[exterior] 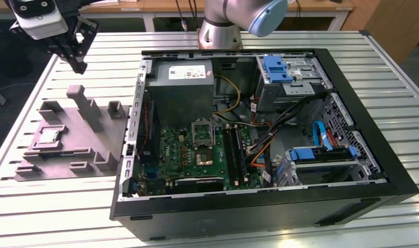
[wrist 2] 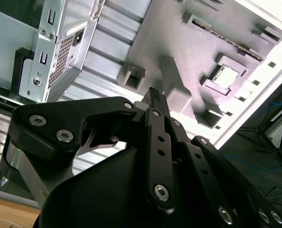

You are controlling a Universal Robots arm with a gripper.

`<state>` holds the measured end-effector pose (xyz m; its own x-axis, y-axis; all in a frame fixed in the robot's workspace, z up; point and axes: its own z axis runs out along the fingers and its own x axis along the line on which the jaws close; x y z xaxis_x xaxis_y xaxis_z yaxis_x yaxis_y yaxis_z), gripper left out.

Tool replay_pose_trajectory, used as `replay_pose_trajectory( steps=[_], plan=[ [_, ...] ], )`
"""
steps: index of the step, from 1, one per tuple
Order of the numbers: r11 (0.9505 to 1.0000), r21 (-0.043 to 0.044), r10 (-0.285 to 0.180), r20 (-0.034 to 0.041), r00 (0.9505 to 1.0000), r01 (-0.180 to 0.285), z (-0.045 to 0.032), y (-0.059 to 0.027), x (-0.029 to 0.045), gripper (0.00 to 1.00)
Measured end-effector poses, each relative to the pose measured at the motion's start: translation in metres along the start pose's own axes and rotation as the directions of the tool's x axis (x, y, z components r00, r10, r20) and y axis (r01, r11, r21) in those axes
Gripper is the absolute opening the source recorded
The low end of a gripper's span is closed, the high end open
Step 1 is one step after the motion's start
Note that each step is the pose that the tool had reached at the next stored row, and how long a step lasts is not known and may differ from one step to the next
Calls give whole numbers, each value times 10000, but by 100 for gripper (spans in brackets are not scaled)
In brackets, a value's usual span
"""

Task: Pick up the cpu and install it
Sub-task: 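Reach for the cpu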

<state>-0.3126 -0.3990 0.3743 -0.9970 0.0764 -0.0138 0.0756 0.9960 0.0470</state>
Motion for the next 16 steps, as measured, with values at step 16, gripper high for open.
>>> replay_pose_trajectory(
  steps=[16],
  plan=[
    [10000,-1,0,0,10000,0,0,-10,135,11]
  ],
)
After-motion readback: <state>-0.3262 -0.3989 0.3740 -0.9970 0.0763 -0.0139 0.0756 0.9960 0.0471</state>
